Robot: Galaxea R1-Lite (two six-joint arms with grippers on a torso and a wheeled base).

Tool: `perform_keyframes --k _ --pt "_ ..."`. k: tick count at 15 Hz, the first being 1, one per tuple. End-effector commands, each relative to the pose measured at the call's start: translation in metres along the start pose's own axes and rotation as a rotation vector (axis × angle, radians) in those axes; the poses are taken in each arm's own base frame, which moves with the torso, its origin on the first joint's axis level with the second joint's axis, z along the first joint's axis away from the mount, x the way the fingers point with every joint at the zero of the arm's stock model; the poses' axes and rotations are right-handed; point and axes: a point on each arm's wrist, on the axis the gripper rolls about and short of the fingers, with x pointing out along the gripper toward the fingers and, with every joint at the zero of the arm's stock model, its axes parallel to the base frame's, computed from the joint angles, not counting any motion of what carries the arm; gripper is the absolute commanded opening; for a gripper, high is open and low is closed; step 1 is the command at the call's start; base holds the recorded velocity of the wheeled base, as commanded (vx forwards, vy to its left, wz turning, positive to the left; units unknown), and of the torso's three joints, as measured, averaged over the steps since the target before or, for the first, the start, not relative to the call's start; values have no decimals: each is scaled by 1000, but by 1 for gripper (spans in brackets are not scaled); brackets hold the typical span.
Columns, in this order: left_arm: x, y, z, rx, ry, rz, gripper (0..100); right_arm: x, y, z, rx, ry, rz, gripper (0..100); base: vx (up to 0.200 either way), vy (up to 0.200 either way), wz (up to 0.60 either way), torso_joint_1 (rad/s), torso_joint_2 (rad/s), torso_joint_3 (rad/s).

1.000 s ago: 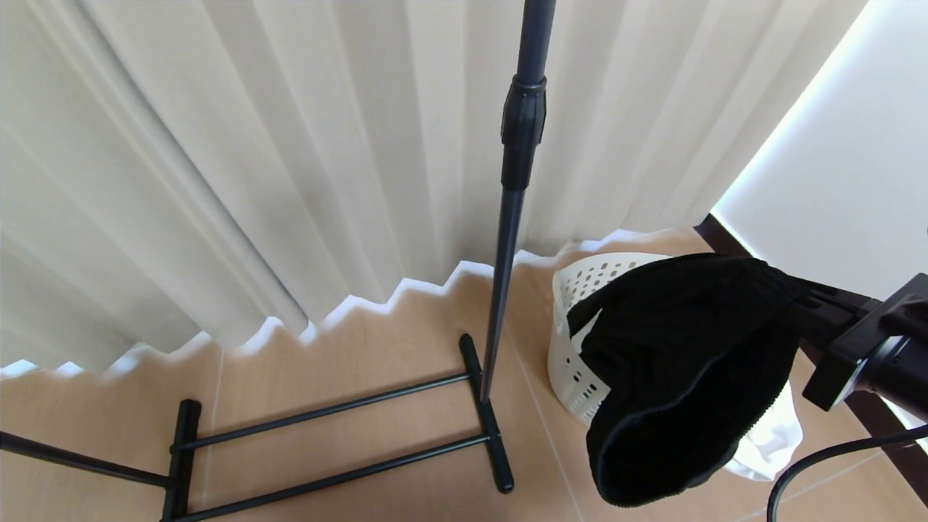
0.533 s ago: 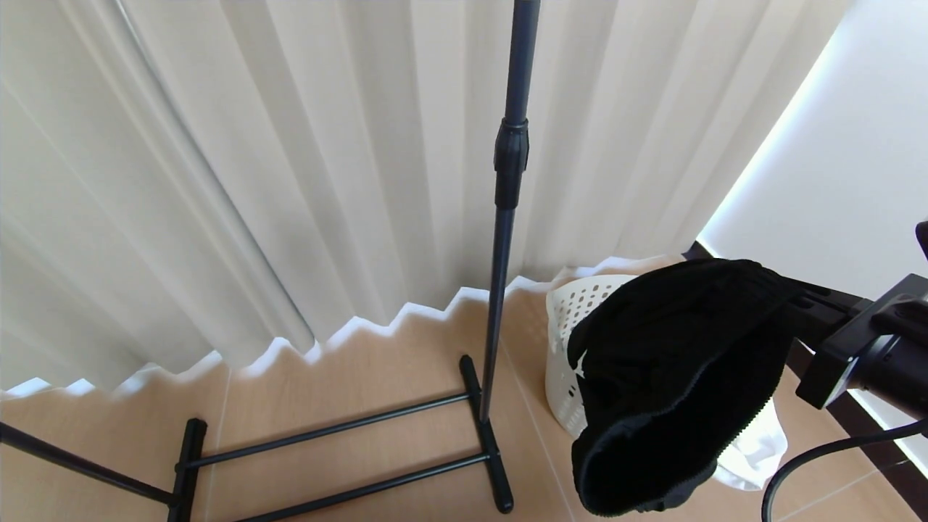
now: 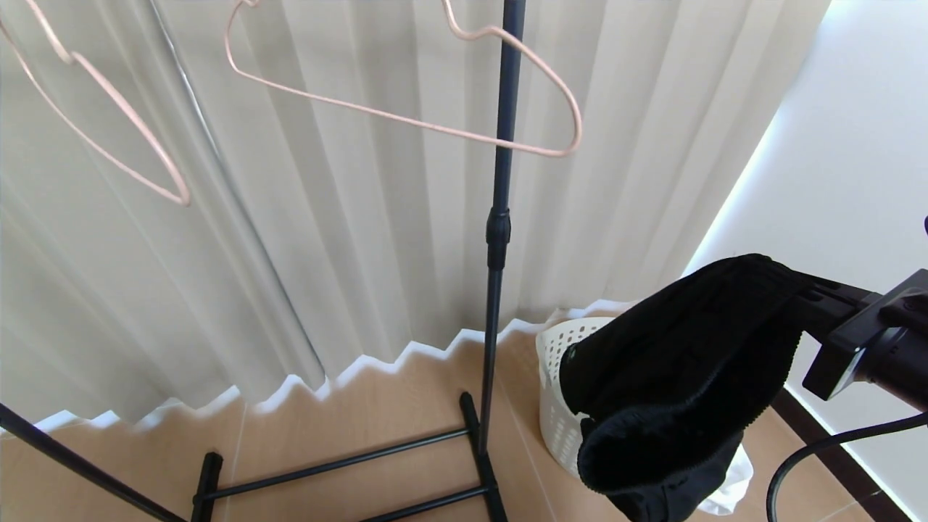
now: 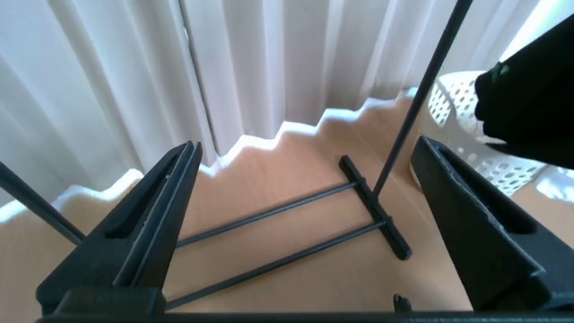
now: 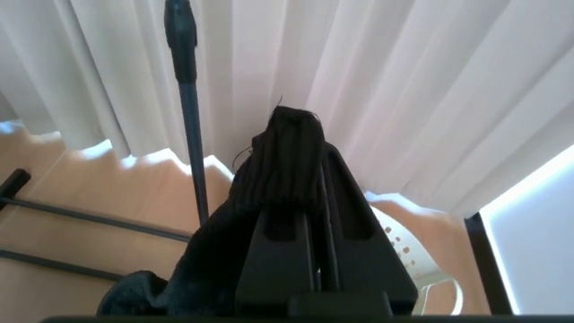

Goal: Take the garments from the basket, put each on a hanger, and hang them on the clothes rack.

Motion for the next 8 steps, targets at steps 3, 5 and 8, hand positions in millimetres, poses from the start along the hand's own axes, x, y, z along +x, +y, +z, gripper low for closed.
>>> perform_keyframes --k 3,5,8 --pt "0 0 0 0 1 0 100 1 0 -1 -1 5 1 0 0 0 0 92 -458 -168" --pt "0 0 0 0 1 0 100 1 0 -2 -1 9 1 0 0 0 0 112 -481 -149" --pt "0 0 0 0 1 1 100 1 0 -2 -1 8 1 0 0 0 0 139 -483 -142"
